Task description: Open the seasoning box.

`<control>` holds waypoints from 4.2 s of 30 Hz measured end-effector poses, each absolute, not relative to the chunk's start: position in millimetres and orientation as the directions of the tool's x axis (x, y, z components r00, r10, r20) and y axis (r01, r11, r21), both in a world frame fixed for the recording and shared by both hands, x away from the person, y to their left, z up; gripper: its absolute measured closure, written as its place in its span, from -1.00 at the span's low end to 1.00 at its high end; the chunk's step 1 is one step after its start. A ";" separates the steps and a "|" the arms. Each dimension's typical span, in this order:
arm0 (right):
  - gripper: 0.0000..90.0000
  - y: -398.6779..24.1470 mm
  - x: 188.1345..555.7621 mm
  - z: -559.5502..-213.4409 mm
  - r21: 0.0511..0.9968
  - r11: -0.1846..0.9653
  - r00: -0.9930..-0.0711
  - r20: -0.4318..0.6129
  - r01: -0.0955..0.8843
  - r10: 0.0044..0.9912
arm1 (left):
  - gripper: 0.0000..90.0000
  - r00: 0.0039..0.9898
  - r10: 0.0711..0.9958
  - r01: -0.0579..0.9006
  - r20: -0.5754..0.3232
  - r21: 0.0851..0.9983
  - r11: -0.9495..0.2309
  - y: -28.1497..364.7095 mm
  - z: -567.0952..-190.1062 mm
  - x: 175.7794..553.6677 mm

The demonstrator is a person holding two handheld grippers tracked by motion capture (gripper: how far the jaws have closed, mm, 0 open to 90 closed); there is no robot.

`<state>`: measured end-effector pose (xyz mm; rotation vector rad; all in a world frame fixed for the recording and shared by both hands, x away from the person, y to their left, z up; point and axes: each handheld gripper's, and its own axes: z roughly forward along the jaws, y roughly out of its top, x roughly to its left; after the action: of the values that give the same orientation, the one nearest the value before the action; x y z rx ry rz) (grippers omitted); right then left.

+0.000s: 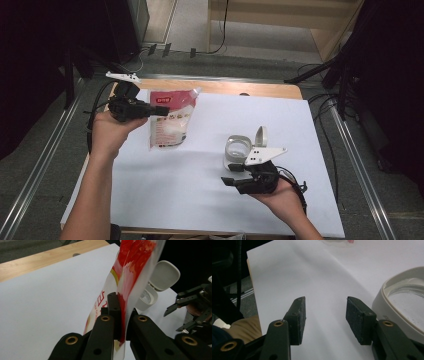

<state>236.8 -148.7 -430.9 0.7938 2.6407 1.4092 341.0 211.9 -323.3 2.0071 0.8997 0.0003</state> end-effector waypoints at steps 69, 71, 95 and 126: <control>0.13 -37.4 270.5 -508.7 0.853 0.375 -0.824 0.107 0.364 0.557 | 1.00 0.730 0.428 0.676 -0.533 0.655 -0.338 165.9 -316.6 316.1; 0.15 -36.8 268.4 -508.9 0.864 0.368 -0.822 0.087 0.343 0.562 | 0.99 0.715 0.428 0.693 -0.553 0.641 -0.329 166.0 -318.9 317.4; 0.33 -42.6 254.9 -490.0 0.893 0.325 -0.872 0.133 0.312 0.471 | 0.79 0.783 0.469 0.608 -0.408 0.658 -0.444 147.4 -329.0 318.3; 0.13 -36.3 244.2 -490.9 0.893 0.380 -0.851 0.007 0.241 0.525 | 1.00 0.661 0.495 0.750 -0.564 0.532 -0.394 132.8 -349.9 327.5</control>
<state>244.2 -36.3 -490.9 0.6764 2.3643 1.4595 327.5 132.8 -349.9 2.0748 0.9616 -0.4038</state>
